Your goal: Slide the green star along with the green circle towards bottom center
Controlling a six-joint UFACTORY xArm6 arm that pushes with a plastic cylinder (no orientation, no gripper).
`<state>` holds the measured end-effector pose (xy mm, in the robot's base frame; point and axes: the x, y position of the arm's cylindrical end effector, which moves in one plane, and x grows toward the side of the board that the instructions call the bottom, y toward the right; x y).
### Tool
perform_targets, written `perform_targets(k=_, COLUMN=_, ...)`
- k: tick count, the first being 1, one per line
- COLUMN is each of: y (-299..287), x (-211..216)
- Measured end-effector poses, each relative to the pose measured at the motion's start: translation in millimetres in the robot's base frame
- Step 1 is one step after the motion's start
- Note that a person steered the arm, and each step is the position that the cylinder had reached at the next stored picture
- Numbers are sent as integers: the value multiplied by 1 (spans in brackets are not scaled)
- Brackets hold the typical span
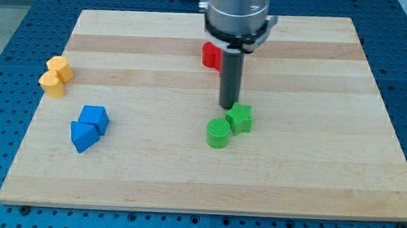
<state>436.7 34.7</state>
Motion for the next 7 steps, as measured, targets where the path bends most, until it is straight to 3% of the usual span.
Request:
perform_targets(k=2, y=34, x=-17)
perform_targets(k=4, y=39, x=16)
perform_targets(k=7, y=-25, x=66)
